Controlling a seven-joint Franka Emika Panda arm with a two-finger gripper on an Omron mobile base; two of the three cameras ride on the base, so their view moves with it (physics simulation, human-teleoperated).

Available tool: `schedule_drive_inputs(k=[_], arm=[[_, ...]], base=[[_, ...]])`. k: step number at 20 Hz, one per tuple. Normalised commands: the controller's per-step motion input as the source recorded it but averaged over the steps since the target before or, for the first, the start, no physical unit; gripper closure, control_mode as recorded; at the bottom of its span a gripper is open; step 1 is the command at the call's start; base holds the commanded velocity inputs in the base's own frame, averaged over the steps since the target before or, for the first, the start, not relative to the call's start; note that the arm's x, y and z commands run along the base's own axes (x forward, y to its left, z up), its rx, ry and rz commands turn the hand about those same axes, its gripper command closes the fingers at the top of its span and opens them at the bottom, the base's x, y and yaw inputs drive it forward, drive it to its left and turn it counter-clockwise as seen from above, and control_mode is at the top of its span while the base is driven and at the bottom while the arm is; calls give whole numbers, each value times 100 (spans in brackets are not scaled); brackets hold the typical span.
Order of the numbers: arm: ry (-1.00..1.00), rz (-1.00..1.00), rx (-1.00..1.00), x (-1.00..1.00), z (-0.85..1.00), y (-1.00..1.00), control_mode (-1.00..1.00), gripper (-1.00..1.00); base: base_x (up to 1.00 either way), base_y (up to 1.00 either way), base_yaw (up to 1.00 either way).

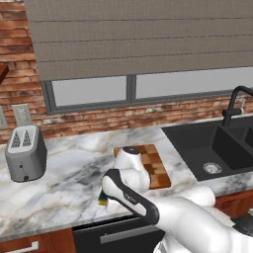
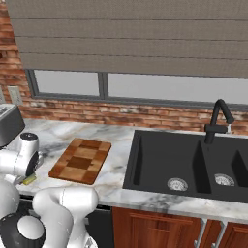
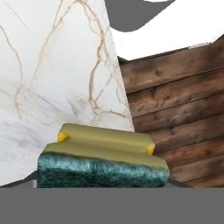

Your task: Pick up the sponge from the counter and clean the cutting board by briefly scrubbing or pressing down on the cutting board. Once finished, release the sponge.

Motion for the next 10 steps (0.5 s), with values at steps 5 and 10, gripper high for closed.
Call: schedule_drive_inputs(k=[5, 10], arm=[[1, 0, 0, 49, 2, 31, -100, 100], [0, 0, 0, 62, 0, 9, -100, 100]], base=[[0, 0, 0], [0, 0, 0]])
